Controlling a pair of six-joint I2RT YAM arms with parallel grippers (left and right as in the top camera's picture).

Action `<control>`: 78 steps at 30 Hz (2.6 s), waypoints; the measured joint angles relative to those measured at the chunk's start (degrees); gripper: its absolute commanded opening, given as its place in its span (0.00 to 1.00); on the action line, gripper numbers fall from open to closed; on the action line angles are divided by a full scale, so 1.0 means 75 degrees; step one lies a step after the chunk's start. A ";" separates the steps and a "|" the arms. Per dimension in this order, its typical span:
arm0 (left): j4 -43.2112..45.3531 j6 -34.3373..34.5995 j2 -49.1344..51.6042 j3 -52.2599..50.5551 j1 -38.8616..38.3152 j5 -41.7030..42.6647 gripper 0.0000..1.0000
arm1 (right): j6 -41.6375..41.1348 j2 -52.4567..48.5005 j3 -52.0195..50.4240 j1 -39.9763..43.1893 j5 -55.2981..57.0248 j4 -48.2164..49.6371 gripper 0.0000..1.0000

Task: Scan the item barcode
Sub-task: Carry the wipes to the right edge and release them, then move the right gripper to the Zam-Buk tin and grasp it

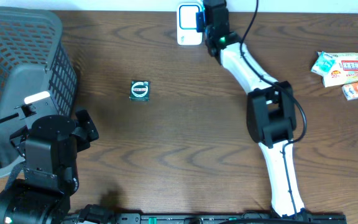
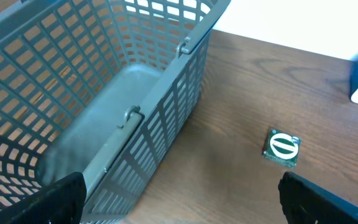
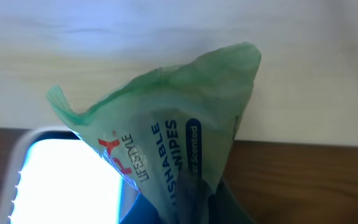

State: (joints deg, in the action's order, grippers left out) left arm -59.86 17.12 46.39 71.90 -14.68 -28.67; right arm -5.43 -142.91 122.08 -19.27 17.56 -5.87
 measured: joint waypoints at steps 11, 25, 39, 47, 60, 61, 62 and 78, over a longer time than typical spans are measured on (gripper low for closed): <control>0.0003 0.0000 0.0000 0.0000 0.0000 0.0000 0.98 | 0.0000 0.1874 0.0105 0.2104 0.0944 -0.3599 0.01; 0.0000 0.0000 0.0000 0.0000 0.0000 0.0000 0.98 | -0.0003 0.1571 0.0090 0.4934 0.0994 -0.6126 0.01; 0.0003 0.0003 0.0000 0.0000 0.0000 0.0000 0.98 | -0.0055 0.1215 0.0090 0.5622 -0.0469 -0.6155 0.68; 0.0000 0.0000 0.0000 0.0000 0.0000 0.0000 0.98 | -0.0015 0.1046 0.0090 0.5485 -0.0790 -0.6158 0.73; 0.0000 0.0003 0.0000 0.0000 0.0000 0.0000 0.97 | -0.0023 0.1953 0.0082 0.4441 -0.2760 -0.5942 0.71; 0.0000 0.0000 0.0000 0.0000 0.0000 0.0000 0.98 | -0.0026 0.2098 0.0082 0.4296 -0.3139 -0.5919 0.71; 0.0000 0.0003 0.0000 0.0000 0.0000 0.0000 0.98 | -0.0026 0.2224 0.0082 0.4135 -0.3558 -0.5910 0.71; 0.0000 0.0000 0.0000 0.0000 0.0000 0.0003 0.98 | -0.0157 0.1877 0.0093 0.0472 -0.5724 -0.5429 0.77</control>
State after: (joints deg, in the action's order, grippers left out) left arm -59.86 17.12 46.39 71.90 -14.68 -28.64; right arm -6.61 -128.84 122.78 -15.73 -25.36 -46.59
